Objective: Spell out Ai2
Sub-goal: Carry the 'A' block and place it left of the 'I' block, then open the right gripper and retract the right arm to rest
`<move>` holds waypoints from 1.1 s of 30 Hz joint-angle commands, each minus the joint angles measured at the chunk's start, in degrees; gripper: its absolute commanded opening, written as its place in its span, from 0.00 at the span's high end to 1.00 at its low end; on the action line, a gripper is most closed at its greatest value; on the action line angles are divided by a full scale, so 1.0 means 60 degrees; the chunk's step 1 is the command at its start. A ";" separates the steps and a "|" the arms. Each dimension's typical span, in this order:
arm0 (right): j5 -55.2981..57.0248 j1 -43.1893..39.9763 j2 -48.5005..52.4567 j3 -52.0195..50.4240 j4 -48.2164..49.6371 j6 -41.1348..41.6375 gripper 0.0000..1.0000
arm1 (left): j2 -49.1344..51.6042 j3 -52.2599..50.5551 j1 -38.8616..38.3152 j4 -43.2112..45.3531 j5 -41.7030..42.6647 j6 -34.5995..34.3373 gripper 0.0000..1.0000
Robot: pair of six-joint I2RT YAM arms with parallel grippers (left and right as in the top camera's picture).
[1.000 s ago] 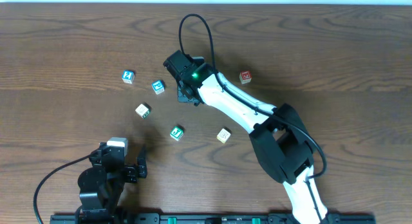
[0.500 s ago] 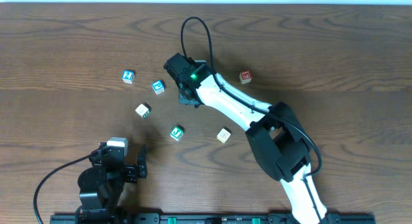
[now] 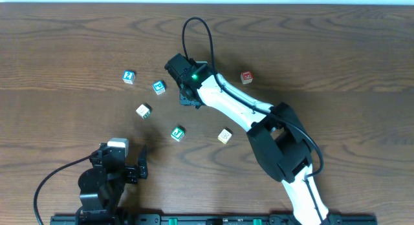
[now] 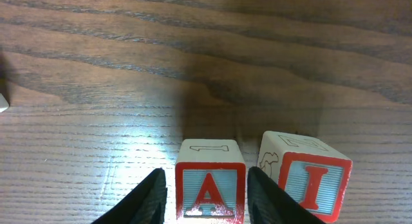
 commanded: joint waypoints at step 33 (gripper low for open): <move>0.2062 -0.0743 -0.3016 0.5242 -0.3588 -0.2881 0.38 | -0.0055 -0.0117 0.0066 0.0033 0.0004 0.0200 0.05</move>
